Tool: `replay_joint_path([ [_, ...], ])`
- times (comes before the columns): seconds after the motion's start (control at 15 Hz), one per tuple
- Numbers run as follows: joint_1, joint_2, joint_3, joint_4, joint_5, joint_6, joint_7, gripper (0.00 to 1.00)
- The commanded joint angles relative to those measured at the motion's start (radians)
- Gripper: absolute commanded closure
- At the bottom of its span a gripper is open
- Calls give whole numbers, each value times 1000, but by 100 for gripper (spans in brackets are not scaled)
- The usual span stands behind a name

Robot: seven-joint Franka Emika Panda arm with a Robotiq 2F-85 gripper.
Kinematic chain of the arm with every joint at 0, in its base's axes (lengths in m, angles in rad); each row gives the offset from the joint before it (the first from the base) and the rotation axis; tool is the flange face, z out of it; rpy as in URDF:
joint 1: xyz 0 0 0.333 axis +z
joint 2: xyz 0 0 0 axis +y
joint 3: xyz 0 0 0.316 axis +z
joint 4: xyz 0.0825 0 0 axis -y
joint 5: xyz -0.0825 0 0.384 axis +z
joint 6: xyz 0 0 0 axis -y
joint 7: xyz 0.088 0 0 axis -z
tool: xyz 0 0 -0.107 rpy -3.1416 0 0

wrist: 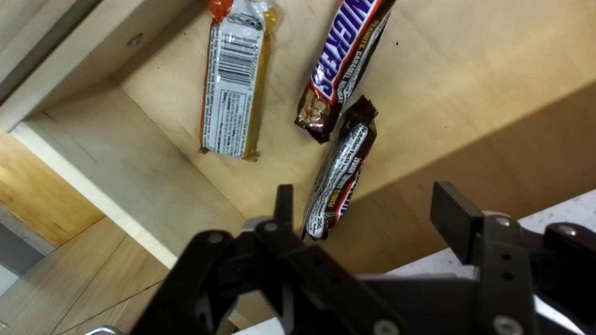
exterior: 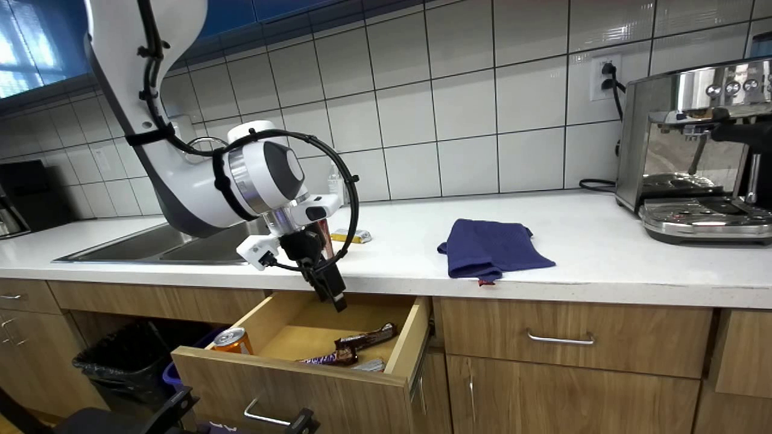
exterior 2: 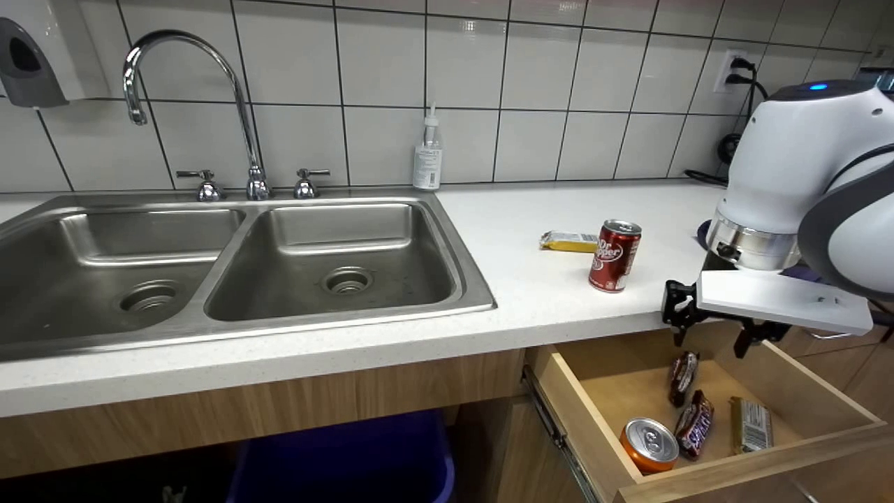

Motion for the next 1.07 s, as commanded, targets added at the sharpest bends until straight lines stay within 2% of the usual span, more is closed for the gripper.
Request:
replay_joint_path([
  [0.0, 21, -58, -41, -51, -52, 48, 19, 0],
  [0.47, 12, -154, -73, -120, -83, 96, -1, 0],
  [1.0, -4, -234, -69, -124, -72, 62, -64, 0],
])
